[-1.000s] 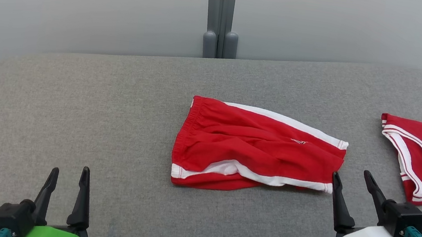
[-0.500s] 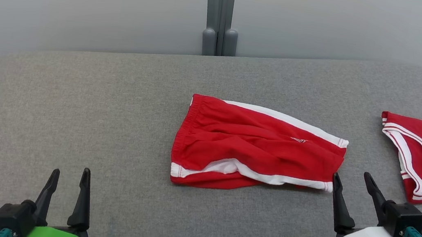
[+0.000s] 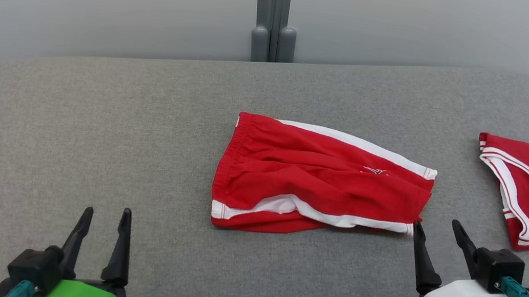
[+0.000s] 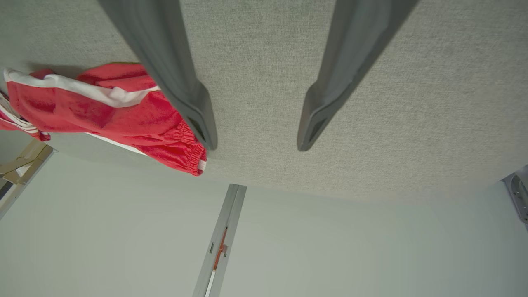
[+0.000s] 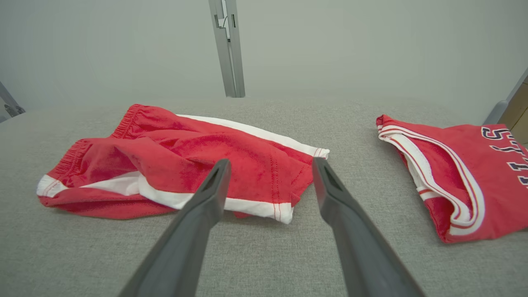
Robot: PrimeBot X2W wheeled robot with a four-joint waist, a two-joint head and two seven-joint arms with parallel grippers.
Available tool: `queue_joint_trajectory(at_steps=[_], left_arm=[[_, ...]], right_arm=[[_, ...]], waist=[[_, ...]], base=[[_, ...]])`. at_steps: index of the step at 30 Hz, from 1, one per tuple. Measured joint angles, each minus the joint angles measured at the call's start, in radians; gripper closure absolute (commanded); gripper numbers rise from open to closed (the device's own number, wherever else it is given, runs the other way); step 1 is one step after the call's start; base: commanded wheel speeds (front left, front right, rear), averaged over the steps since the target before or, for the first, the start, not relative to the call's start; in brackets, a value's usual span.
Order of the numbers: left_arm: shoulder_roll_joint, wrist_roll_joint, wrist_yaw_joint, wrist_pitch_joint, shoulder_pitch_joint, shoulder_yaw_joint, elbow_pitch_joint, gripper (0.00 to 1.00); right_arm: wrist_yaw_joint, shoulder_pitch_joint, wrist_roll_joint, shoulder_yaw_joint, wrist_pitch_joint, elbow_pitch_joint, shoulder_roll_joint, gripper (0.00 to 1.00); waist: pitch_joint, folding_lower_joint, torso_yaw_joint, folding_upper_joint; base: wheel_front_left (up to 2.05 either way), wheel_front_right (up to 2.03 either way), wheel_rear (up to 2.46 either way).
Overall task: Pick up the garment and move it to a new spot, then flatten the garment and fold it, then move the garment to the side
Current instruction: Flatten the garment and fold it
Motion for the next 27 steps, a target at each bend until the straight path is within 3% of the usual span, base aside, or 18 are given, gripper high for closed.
queue_joint_trajectory(at_steps=[5,9,17,27], left_arm=[[-0.007,-0.005,0.000,0.034,-0.055,-0.090,0.031,0.00],[-0.012,-0.005,-0.001,0.096,-0.126,-0.171,0.132,0.00],[-0.022,-0.038,-0.001,0.135,-0.254,-0.231,0.298,0.00],[-0.026,-0.089,-0.001,0.117,-0.304,-0.288,0.379,0.00]], right_arm=[[0.000,-0.021,0.009,0.036,0.082,0.029,-0.011,0.00],[0.000,-0.067,0.016,0.077,0.123,0.079,-0.029,0.00],[0.000,-0.189,0.026,0.107,0.134,0.228,-0.024,0.00],[0.000,-0.259,0.053,0.135,0.091,0.369,-0.020,0.00]], waist=[[0.026,0.0000,-0.007,0.0000],[0.053,0.0000,-0.020,0.0000],[0.097,0.0000,-0.063,0.0000],[0.124,0.0000,-0.080,0.0000]], base=[[0.00,0.00,0.00],[0.00,0.00,0.00],[0.00,0.00,0.00],[0.00,0.00,0.00]])
